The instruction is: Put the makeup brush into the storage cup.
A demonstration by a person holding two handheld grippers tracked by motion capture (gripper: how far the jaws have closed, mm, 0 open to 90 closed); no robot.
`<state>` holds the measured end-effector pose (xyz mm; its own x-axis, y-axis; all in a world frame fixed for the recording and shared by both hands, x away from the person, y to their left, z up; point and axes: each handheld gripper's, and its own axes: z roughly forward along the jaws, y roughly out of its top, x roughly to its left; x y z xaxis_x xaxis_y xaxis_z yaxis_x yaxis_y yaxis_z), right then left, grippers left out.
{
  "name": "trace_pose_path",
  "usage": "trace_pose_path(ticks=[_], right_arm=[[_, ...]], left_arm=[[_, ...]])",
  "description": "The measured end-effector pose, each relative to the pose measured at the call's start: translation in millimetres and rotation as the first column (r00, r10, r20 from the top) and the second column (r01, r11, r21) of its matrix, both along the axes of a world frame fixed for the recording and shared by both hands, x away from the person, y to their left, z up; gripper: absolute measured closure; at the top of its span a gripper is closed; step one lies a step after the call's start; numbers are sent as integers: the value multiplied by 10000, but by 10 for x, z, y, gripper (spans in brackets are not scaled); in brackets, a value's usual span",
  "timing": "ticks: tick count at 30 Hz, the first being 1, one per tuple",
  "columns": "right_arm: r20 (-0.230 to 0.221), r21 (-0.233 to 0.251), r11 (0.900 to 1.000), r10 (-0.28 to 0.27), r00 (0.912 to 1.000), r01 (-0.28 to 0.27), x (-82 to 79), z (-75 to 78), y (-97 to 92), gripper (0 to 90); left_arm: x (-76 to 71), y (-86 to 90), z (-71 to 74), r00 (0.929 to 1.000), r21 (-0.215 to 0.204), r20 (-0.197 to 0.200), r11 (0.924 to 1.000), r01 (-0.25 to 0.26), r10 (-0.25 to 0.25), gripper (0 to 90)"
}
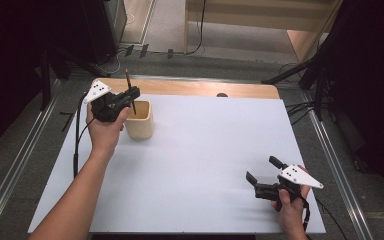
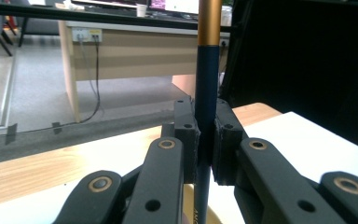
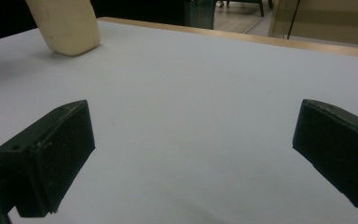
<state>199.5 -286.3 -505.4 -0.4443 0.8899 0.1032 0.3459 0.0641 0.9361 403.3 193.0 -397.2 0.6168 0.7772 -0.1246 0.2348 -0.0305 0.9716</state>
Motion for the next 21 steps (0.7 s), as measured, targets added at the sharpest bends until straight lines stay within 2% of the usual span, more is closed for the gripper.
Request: trace_pose_path(ticks=[4,14,21], right_arm=[[5,-9,10000,-2,10000,2,-1,1,0,0],[-6,-39,10000,36,10000,-36,8,-6,0,0],[-22,-70,10000,47,10000,-48,9,-5,6,0]], left_arm=[[41,18,-89,9996,-118,-223,9998,-170,168,841],[54,15,-276,9983,267,-366,9987,-444,453,841],[56,0,-355,9973,557,-528,9973,-483,512,839]])
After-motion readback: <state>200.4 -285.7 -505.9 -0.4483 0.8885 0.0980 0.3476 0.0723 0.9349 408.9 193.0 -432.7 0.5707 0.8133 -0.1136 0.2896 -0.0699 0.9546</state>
